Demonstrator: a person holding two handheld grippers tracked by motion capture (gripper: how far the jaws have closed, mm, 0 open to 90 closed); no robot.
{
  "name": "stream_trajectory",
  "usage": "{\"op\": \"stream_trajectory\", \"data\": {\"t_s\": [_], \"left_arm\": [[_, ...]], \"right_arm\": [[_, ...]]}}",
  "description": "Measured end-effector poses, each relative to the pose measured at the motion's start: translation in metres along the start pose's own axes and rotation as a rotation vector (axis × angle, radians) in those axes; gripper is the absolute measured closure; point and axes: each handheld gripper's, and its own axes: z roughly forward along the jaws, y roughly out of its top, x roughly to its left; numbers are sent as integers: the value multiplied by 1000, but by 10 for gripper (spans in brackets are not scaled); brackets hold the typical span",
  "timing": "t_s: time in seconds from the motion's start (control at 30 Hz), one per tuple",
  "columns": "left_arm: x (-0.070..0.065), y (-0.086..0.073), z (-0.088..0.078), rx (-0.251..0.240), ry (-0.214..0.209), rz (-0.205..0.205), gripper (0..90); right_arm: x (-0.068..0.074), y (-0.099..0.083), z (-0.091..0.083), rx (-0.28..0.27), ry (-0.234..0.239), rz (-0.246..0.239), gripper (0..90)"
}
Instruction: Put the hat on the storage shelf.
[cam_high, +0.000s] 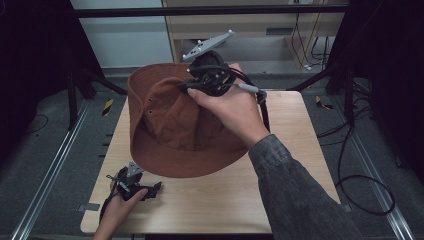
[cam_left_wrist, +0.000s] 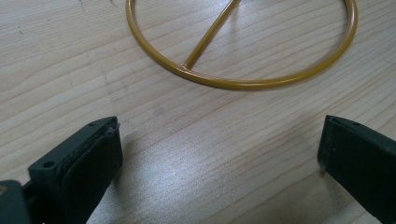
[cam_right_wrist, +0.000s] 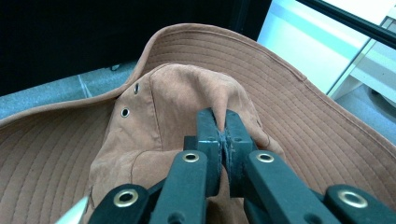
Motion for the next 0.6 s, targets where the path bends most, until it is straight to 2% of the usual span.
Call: {"op": "stream_trajectory", "data": {"t_s": [0.33,0.6], "left_arm": [[0,0,0,1,1,-1,0],[0,0,-1,7,-1,8,0]], "right_arm": [[-1,10,15,-12,1,6,880],[4,20,34,-16,31,10,879]]}}
